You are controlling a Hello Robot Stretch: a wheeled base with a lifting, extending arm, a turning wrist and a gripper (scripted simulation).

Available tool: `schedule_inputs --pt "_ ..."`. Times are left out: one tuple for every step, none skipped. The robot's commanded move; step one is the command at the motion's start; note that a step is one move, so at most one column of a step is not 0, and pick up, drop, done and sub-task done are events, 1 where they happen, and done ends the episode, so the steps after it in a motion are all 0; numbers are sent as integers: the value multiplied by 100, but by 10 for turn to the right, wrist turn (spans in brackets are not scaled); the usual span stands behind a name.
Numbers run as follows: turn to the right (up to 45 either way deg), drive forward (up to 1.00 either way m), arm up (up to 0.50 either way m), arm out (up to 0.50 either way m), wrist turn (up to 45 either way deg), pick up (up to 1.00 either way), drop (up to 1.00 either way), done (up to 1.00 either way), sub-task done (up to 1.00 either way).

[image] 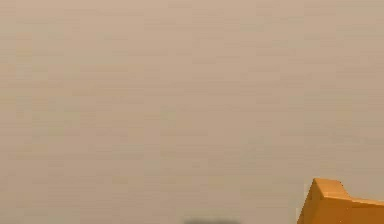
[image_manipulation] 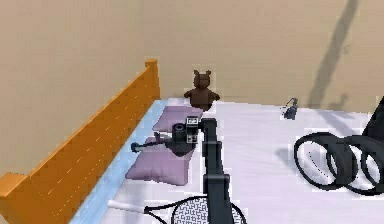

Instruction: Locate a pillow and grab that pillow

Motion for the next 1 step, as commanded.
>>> schedule_inputs --pt "0 0 0 0 450 0 0 0 0"
